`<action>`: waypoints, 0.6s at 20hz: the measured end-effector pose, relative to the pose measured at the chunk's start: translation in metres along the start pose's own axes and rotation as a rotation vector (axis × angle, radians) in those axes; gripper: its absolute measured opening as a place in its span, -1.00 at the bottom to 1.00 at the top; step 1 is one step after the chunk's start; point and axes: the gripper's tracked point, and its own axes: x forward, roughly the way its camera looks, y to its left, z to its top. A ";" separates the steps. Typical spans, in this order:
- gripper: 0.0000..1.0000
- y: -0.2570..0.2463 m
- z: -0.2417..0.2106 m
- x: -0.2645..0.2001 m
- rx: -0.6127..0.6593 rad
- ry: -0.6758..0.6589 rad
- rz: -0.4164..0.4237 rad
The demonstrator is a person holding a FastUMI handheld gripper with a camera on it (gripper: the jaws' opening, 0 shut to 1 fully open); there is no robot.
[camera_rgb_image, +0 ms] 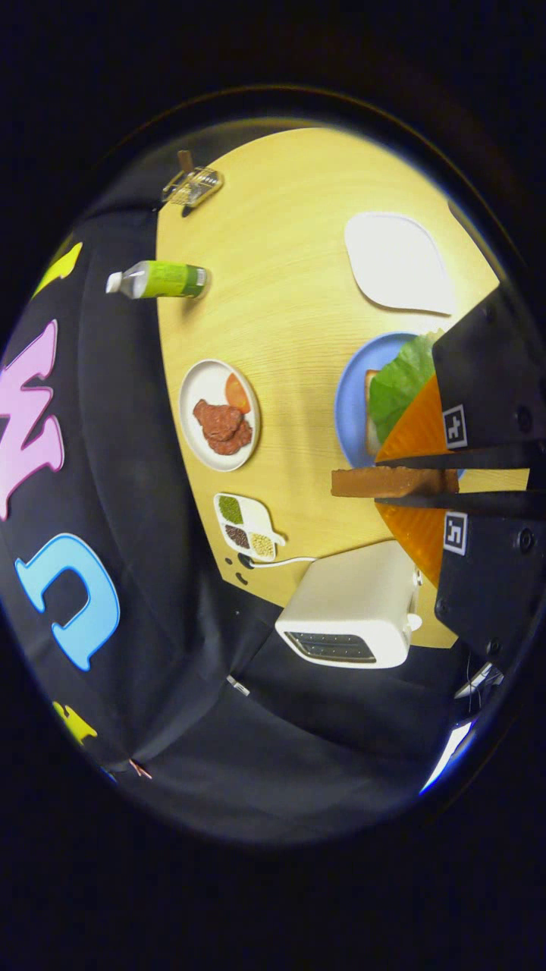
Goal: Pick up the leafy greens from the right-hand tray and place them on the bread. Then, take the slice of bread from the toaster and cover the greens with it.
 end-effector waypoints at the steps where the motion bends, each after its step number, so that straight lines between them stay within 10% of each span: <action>1: -0.69 0.000 -0.005 0.005 0.017 0.002 0.005; 12: -0.69 -0.051 -0.033 0.036 0.155 0.012 -0.028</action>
